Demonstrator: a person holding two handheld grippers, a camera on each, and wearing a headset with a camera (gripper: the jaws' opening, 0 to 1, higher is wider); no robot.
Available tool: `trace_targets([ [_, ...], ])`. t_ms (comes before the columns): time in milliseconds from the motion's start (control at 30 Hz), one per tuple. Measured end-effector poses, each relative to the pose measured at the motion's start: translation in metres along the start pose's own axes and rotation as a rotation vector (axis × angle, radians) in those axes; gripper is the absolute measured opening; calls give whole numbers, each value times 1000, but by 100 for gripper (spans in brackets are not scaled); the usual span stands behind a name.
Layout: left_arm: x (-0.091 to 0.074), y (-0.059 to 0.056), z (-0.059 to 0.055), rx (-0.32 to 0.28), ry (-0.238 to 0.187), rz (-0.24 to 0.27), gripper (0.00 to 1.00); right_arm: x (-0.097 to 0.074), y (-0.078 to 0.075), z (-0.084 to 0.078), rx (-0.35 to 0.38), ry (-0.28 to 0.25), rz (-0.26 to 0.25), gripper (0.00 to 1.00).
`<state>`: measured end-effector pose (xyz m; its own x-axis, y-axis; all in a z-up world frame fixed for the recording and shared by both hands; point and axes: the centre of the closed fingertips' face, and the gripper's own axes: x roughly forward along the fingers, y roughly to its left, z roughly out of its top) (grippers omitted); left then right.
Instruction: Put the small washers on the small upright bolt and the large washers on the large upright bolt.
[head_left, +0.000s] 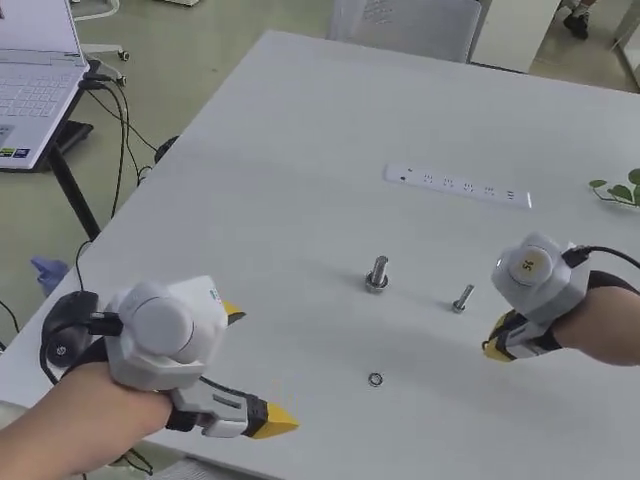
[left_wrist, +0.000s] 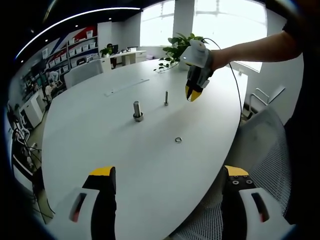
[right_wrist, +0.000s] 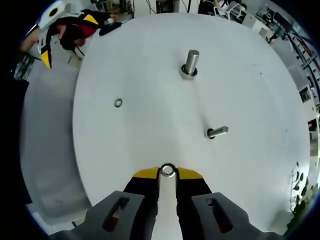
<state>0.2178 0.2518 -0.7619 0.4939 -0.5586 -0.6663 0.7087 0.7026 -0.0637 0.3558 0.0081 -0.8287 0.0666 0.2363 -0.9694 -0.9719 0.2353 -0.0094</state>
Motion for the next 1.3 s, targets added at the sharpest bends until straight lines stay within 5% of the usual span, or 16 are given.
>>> trace_targets([
  [700, 6, 2, -12, 14, 61, -14, 94, -26, -58, 28, 35, -36, -76, 12],
  [1300, 12, 0, -16, -5, 70, -26, 98, -14, -63, 46, -3, -37, -65, 12],
])
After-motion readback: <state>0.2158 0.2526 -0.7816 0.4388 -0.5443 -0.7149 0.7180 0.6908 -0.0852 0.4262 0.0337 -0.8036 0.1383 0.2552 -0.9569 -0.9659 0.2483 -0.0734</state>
